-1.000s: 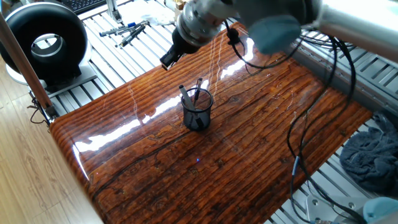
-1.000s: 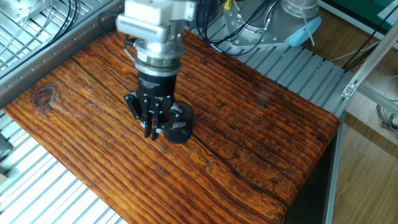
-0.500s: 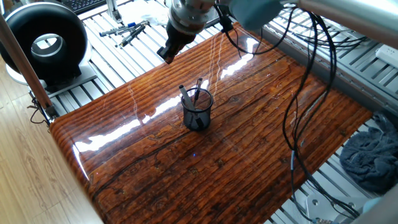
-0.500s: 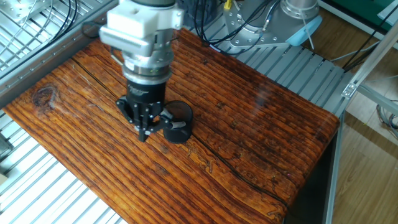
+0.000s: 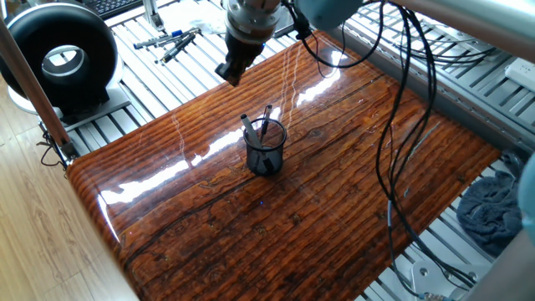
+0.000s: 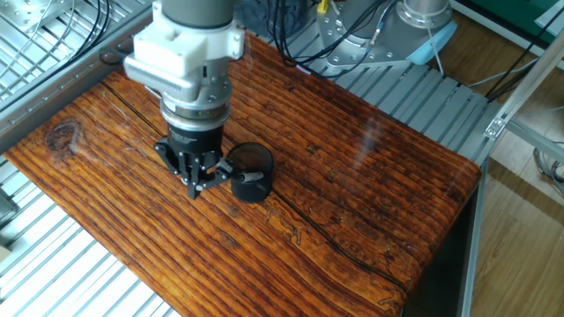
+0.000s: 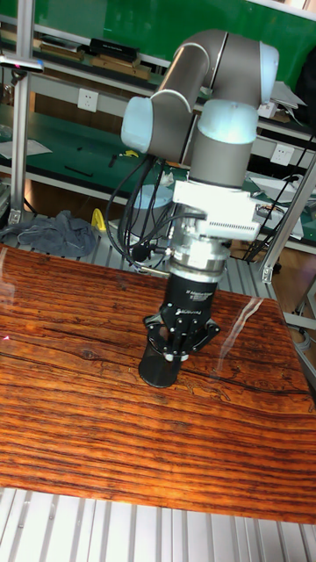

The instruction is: Put the pen into the pen holder

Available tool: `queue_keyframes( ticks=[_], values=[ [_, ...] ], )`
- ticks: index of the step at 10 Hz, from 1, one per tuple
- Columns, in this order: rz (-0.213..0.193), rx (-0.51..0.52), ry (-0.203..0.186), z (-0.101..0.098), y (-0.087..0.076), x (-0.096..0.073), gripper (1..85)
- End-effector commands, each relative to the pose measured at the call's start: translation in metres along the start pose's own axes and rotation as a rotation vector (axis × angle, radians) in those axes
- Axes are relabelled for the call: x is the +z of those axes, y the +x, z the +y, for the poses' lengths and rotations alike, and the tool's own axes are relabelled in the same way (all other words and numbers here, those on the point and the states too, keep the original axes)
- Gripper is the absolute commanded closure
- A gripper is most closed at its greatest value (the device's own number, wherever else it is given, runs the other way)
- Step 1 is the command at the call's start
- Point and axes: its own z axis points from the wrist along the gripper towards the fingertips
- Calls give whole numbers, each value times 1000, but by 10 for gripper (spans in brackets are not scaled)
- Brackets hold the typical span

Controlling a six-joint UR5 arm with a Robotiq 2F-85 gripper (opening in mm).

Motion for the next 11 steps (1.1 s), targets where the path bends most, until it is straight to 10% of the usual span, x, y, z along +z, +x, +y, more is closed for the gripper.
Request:
queue_keyframes(
  ticks=[1,11],
  values=[
    [100,61,13,-7,22,4,843],
    [196,45,7,-4,47,-3,843]
  ],
)
